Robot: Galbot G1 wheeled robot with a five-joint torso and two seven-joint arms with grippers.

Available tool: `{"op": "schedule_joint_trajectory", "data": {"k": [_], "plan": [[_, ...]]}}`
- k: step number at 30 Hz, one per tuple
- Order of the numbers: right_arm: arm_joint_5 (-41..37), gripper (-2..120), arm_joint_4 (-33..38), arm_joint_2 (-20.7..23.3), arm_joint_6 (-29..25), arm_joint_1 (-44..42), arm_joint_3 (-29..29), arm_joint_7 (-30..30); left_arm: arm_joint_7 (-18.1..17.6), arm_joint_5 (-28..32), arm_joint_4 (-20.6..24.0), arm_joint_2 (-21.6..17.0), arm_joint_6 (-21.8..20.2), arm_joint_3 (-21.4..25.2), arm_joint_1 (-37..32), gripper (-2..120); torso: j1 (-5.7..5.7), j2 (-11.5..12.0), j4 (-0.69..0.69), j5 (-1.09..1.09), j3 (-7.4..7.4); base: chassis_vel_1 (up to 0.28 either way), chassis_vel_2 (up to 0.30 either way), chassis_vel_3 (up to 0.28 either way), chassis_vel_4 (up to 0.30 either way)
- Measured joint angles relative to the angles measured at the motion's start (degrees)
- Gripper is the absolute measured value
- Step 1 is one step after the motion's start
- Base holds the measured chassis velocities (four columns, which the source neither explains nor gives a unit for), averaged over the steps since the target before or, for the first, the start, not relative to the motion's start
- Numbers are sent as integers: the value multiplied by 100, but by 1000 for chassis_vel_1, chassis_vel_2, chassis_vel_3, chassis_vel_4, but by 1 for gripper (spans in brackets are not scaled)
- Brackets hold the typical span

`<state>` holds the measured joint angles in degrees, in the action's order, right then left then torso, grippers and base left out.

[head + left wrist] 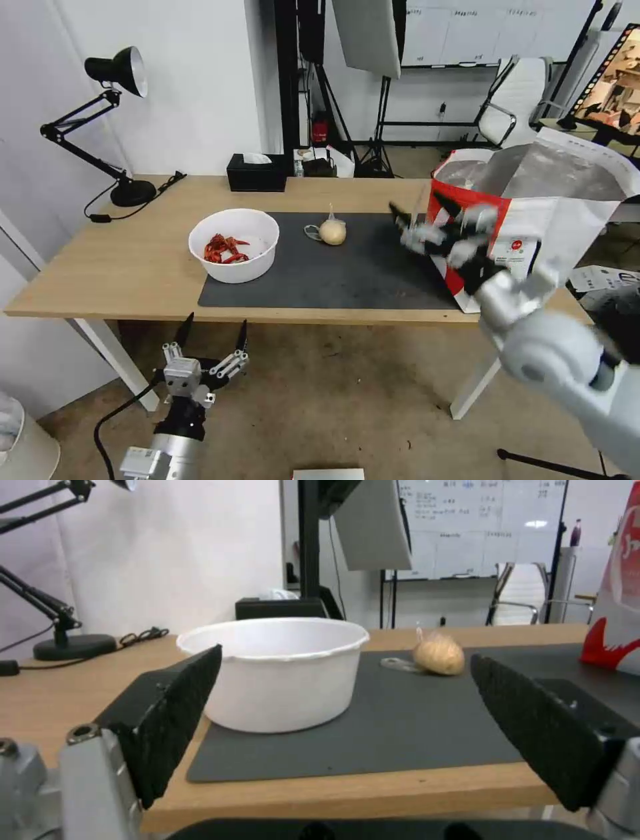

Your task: Pick up the trash from the table and place it into the takeout bag.

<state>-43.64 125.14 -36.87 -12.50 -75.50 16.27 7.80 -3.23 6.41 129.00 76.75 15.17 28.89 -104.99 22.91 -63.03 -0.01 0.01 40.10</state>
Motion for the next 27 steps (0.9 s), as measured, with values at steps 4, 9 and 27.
{"op": "schedule_joint_trajectory", "data": {"k": [4,9,27], "plan": [[722,100,-209,-425,-376,-1090,331,-55,-1,-6,-5,17,16,-2,-1,100,0,0,1,-1,0,0,0,0,0],[1228,100,-533,-803,-713,-1768,405,-134,-2,-9,-96,37,16,-24,18,100,0,0,-1,-1,0,0,0,0,0],[1496,100,-661,-1008,-636,-1829,85,86,65,2,-262,39,-59,-76,-4,100,0,1,1,-2,1,0,0,0,0]]}}
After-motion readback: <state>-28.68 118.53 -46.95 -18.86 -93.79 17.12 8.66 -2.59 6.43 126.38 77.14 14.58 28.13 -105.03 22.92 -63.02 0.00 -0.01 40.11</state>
